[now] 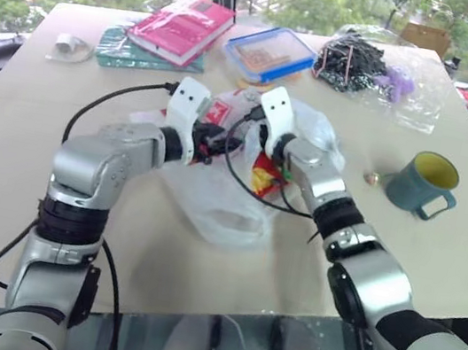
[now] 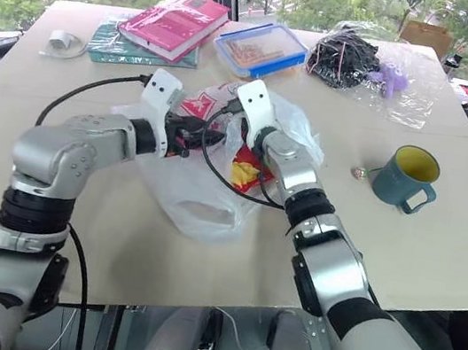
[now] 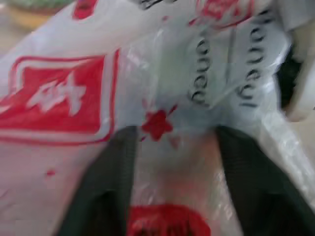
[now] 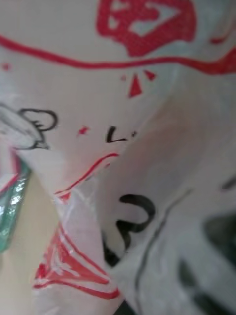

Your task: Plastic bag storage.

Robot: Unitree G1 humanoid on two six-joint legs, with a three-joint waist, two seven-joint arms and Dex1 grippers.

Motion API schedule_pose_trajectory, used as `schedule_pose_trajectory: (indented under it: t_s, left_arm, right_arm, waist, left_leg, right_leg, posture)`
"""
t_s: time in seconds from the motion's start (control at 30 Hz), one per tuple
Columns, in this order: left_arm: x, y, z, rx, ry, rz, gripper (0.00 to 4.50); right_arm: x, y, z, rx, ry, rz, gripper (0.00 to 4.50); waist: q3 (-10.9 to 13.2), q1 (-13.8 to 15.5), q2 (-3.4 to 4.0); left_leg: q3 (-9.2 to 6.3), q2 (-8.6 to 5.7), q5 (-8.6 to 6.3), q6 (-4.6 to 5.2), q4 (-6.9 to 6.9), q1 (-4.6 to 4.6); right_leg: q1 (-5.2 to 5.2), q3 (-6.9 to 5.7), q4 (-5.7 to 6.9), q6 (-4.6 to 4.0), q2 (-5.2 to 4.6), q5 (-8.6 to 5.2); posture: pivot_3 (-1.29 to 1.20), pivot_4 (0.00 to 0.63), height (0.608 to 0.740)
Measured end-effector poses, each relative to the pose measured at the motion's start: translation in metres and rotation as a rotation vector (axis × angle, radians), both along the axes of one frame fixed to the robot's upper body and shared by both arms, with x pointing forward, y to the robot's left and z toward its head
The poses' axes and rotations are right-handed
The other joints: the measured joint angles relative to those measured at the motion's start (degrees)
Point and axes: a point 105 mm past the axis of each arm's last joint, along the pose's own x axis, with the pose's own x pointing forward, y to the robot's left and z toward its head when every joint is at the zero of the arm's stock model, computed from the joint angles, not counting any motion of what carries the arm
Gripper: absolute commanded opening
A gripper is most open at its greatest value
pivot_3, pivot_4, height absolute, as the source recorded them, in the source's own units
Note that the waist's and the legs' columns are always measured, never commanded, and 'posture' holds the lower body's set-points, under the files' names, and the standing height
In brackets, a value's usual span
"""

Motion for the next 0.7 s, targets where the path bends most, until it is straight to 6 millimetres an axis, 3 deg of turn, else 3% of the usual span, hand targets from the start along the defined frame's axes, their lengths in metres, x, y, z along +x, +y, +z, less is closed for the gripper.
schedule_pose_trajectory:
  t_s: [0.13,0.27,0.33,0.37,0.47,0.53,0.6,0.7]
  left_arm:
    - [0.011,0.005,0.007,0.002,-0.055,0.068,2.55]
    - [0.017,0.008,0.018,-0.035,-0.102,0.095,2.55]
    - [0.017,0.009,0.020,-0.049,-0.107,0.092,2.55]
    - [0.016,0.008,0.020,-0.055,-0.106,0.086,2.83]
    - [0.013,0.002,0.022,-0.107,-0.096,0.037,3.81]
    - [0.011,-0.001,0.023,-0.128,-0.092,0.003,4.45]
    - [0.009,-0.004,0.027,-0.146,-0.089,-0.037,4.45]
    - [0.002,-0.015,0.036,-0.170,-0.077,-0.132,4.45]
  right_arm:
    - [0.009,-0.003,0.016,0.036,-0.053,-0.048,4.50]
    - [0.012,-0.010,0.045,0.069,-0.128,-0.015,4.50]
    - [0.009,-0.016,0.045,0.048,-0.118,0.063,4.50]
    - [0.006,-0.016,0.044,0.040,-0.114,0.097,4.50]
    - [-0.012,-0.028,0.033,0.017,-0.067,0.215,4.50]
    - [-0.029,-0.049,0.027,0.004,-0.008,0.233,4.50]
    - [-0.045,-0.063,0.025,-0.017,0.052,0.226,4.50]
    - [-0.071,-0.067,0.040,-0.027,0.064,0.248,4.50]
  waist:
    - [0.0,-0.1,0.01]
    - [0.0,-0.2,0.01]
    - [0.0,-0.2,0.01]
    - [0.0,-0.2,0.01]
    - [0.0,0.2,0.01]
    - [0.0,0.4,0.01]
    - [0.0,0.3,0.01]
    - [0.0,0.0,0.02]
  left_leg:
    - [-0.01,0.01,0.04,-0.07,0.00,0.04]
    - [0.01,0.01,0.04,-0.07,-0.01,0.04]
    - [0.00,0.01,0.03,-0.06,-0.02,0.03]
    - [0.00,0.02,0.03,-0.05,-0.02,0.03]
    - [-0.11,0.04,0.01,-0.03,0.02,-0.08]
    - [-0.29,0.03,-0.01,0.01,0.17,-0.38]
    - [-0.32,0.02,0.00,0.01,0.32,-0.60]
    - [-0.34,0.03,0.00,0.00,0.34,-0.53]
  right_leg:
    - [-0.03,0.00,0.09,-0.01,0.03,0.00]
    - [-0.03,0.01,0.08,-0.01,0.02,0.00]
    - [-0.01,0.00,0.09,-0.01,0.02,0.00]
    - [-0.01,0.00,0.10,-0.01,0.02,0.00]
    - [0.00,-0.07,0.17,0.00,0.00,0.00]
    - [-0.12,-0.21,0.18,0.00,-0.03,0.00]
    - [-0.34,-0.22,0.21,0.01,-0.03,0.01]
    - [-0.34,-0.24,0.17,0.00,0.04,0.00]
  posture:
    - [0.00,0.150,0.740]
    - [0.00,0.150,0.740]
    - [0.00,0.150,0.740]
    - [0.00,0.150,0.740]
    - [0.00,0.150,0.740]
    - [0.00,0.150,0.740]
    - [0.00,0.150,0.740]
    - [0.00,0.150,0.740]
